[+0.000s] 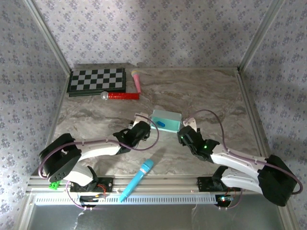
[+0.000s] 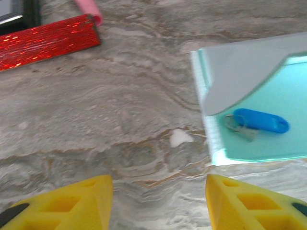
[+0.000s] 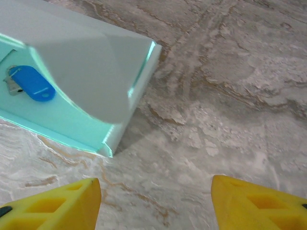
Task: Fold the paper box
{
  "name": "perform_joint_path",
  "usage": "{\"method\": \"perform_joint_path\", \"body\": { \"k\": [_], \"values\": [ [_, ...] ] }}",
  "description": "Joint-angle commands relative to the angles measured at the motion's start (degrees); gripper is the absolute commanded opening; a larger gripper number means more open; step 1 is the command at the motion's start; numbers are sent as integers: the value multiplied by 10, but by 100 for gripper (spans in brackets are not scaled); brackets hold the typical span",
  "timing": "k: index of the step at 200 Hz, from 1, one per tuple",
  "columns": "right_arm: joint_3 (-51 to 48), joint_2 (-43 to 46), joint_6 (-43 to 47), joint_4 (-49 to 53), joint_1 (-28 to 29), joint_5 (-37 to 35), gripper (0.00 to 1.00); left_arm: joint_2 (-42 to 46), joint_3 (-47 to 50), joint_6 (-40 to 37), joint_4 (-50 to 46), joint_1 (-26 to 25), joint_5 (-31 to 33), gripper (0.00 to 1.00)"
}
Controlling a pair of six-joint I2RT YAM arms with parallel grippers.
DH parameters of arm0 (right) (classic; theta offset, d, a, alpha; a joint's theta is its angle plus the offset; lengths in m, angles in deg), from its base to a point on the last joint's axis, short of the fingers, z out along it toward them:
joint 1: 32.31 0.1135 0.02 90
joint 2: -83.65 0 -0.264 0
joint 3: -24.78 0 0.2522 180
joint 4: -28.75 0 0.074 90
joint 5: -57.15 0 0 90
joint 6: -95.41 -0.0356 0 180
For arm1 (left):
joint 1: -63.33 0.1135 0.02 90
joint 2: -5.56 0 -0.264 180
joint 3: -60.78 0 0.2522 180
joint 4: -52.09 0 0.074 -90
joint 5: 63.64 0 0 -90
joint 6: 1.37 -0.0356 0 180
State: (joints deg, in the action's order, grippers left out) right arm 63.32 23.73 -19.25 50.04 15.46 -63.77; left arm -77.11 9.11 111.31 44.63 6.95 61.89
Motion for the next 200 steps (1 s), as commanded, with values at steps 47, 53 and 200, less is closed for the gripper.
{"method": "perform_joint_path", "body": {
  "k": [47, 53, 200],
  "values": [
    [21, 51, -130, 145, -150, 27, 60, 13, -65, 121, -190, 60, 122, 53],
    [26, 51, -120, 141, -170, 46, 60, 19, -67, 112, -182, 72, 108, 53],
    [282, -185, 21, 97, -267, 360, 60, -160, -371, -5, -257, 213, -411, 69]
  ]
}}
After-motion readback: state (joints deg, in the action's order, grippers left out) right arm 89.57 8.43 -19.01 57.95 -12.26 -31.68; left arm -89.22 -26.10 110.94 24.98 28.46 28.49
